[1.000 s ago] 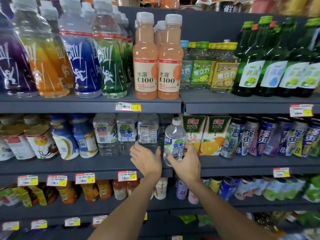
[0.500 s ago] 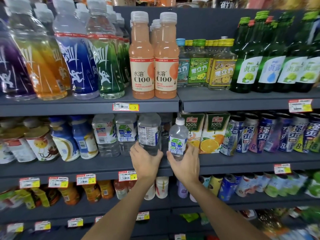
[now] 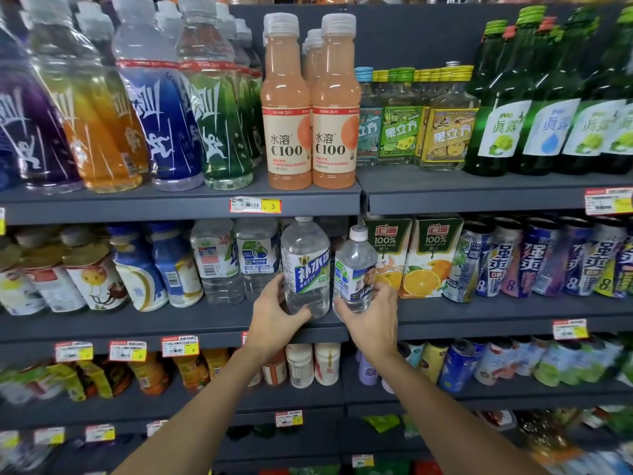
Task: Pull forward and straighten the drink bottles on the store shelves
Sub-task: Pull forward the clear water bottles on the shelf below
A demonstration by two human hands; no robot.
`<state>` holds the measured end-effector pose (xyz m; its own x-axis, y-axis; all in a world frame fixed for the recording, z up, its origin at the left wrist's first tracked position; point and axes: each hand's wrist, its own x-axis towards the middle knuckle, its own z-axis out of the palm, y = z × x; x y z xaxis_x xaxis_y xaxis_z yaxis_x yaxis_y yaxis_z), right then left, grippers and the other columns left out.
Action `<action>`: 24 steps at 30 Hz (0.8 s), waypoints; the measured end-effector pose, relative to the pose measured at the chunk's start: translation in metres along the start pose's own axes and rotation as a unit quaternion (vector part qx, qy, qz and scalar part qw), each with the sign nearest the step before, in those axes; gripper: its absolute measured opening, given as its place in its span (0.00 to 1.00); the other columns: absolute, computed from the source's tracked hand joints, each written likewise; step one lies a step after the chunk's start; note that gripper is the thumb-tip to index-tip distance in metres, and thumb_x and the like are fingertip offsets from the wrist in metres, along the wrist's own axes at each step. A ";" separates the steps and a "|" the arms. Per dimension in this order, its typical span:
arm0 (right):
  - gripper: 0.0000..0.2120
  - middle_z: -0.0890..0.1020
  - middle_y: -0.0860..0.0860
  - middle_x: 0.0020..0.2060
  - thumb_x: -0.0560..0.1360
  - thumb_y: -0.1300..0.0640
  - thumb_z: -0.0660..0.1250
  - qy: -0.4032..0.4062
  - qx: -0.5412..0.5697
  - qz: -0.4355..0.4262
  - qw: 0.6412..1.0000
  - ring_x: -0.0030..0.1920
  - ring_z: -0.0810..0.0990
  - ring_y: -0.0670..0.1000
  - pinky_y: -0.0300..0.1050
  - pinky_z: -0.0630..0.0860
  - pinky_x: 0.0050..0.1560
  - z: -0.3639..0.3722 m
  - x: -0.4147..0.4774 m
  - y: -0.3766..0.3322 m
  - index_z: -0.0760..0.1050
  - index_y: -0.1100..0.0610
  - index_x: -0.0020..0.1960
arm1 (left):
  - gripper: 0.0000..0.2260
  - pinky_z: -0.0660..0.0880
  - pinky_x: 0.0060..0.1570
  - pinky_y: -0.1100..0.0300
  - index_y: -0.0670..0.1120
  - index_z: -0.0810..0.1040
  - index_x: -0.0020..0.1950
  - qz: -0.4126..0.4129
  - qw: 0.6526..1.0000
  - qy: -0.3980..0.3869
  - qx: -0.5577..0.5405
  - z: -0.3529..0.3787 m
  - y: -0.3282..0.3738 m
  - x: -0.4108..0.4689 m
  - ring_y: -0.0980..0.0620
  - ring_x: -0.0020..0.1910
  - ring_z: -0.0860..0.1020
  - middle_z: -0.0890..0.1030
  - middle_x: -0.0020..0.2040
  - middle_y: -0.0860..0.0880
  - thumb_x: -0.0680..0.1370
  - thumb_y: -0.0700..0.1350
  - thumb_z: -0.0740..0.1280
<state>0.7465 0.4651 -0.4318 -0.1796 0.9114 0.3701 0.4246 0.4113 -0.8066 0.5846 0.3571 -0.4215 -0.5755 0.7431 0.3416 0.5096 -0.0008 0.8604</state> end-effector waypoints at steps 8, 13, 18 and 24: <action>0.33 0.72 0.49 0.56 0.69 0.40 0.74 -0.027 -0.022 -0.059 0.998 0.61 0.71 0.50 0.45 0.71 0.60 -0.006 -0.007 0.012 0.68 0.56 0.67 | 0.32 0.74 0.65 0.57 0.58 0.71 0.70 -0.018 1.000 -0.007 -0.003 0.001 -0.004 0.000 0.65 0.62 0.77 0.80 0.61 0.64 0.67 0.50 0.75; 0.38 0.71 0.49 0.57 0.68 0.38 0.75 -0.033 -0.031 -0.035 0.998 0.61 0.71 0.50 0.46 0.72 0.62 0.000 -0.004 0.005 0.66 0.58 0.68 | 0.35 0.76 0.63 0.55 0.55 0.69 0.72 -0.043 0.999 -0.002 0.027 0.003 -0.003 0.001 0.63 0.62 0.76 0.78 0.63 0.61 0.66 0.54 0.75; 0.37 0.72 0.50 0.57 0.68 0.39 0.76 -0.027 -0.025 -0.036 0.999 0.60 0.72 0.51 0.49 0.73 0.61 0.000 -0.005 0.007 0.66 0.58 0.67 | 0.36 0.68 0.63 0.60 0.52 0.69 0.66 -0.068 0.994 0.049 0.070 0.019 0.012 -0.001 0.57 0.63 0.67 0.70 0.58 0.56 0.61 0.59 0.74; 0.37 0.71 0.49 0.56 0.68 0.39 0.75 -0.030 -0.027 -0.033 0.999 0.60 0.71 0.51 0.48 0.73 0.60 0.000 -0.005 0.007 0.66 0.57 0.66 | 0.37 0.73 0.62 0.52 0.45 0.67 0.62 -0.117 0.980 0.159 0.023 0.039 0.023 -0.011 0.50 0.60 0.71 0.72 0.57 0.49 0.59 0.54 0.80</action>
<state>0.7499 0.4632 -0.4393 -0.2611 0.8825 0.3912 0.4571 0.4700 -0.7551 0.6280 0.3750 -0.4208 -0.8471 0.4726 0.2431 0.3632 0.1808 0.9140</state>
